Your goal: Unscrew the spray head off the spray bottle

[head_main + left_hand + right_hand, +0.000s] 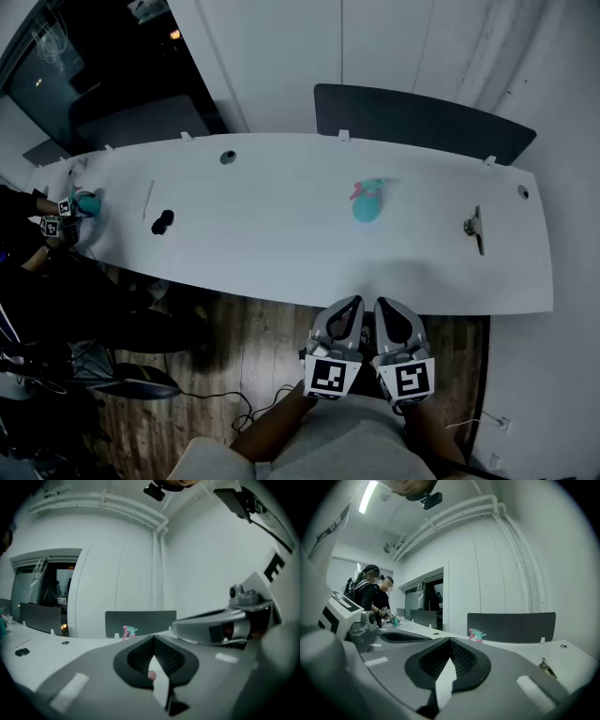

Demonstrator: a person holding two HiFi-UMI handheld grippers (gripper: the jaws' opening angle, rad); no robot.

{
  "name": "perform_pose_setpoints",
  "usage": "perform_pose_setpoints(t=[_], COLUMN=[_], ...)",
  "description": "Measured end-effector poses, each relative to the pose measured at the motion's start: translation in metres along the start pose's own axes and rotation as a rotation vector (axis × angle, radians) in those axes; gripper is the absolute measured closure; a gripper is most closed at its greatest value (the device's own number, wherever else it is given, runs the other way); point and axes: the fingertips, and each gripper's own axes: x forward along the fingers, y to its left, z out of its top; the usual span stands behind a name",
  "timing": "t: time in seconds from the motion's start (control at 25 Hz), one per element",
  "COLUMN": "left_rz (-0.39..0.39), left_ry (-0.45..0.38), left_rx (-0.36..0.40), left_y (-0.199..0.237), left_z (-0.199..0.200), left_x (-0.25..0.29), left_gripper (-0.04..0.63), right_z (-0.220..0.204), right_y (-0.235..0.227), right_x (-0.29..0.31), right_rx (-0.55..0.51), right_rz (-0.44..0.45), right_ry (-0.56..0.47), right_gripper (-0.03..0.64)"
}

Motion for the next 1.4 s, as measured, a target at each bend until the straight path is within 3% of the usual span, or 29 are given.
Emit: perform_pose_setpoints(t=[0.4,0.8,1.08,1.4], left_rz=[0.073,0.123,0.026,-0.078], left_ry=[0.123,0.201,0.198,0.265], left_rx=[0.003,-0.004,-0.003,-0.012], left_y=[0.009,0.045,0.068,0.101], left_z=[-0.003,-0.022,-0.036,-0.075], left_x=[0.099,0.132,0.166,0.195], left_gripper=[0.595,0.595,0.595,0.595], right_z=[-0.003,-0.025,-0.032,-0.040], right_y=[-0.088,-0.100,-0.115,-0.123], right_x=[0.062,0.111,0.143,0.174], right_rx=[0.004,0.067,0.053,0.049], right_rz=[0.092,0.146,0.072,-0.035], right_ry=[0.036,0.114,0.153,0.246], right_gripper=[0.617,0.615,0.615,0.615])
